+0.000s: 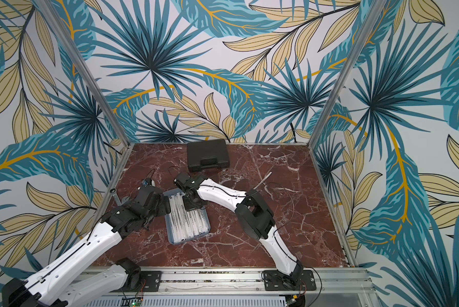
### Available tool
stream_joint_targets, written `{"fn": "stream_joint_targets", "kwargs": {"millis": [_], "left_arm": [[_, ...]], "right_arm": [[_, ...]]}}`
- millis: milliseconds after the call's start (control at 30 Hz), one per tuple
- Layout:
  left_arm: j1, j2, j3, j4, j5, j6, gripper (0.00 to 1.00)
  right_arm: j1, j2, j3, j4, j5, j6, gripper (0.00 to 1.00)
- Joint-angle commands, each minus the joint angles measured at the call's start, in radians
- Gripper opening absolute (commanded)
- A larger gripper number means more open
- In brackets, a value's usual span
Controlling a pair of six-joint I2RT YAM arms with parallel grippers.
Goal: Put the straws into the storage box
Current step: Place the straw in the storage box.
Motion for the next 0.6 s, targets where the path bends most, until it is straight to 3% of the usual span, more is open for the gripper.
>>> {"fn": "stream_joint_targets", "kwargs": {"millis": [0, 100, 200, 367, 467, 567], "left_arm": [[0.004, 0.000, -0.022, 0.017, 0.019, -0.001, 0.81], [0.004, 0.005, -0.020, 0.017, 0.024, 0.002, 0.81], [0.004, 0.001, -0.010, 0.002, 0.015, 0.007, 0.81], [0.001, 0.008, 0.046, -0.036, 0.009, 0.026, 0.81], [-0.050, 0.052, 0.084, -0.013, 0.020, 0.011, 0.80], [-0.198, 0.155, 0.124, 0.065, -0.008, -0.001, 0.80]], "right_arm": [[0.003, 0.011, 0.001, -0.041, -0.009, 0.018, 0.09], [0.002, 0.014, -0.004, -0.045, -0.006, 0.018, 0.13], [0.003, -0.042, -0.013, -0.058, 0.016, 0.022, 0.24], [-0.045, -0.213, -0.107, -0.060, 0.066, 0.054, 0.26], [-0.161, -0.323, -0.251, -0.007, 0.142, 0.105, 0.27], [-0.317, -0.386, -0.396, 0.072, 0.146, 0.152, 0.35]]}}
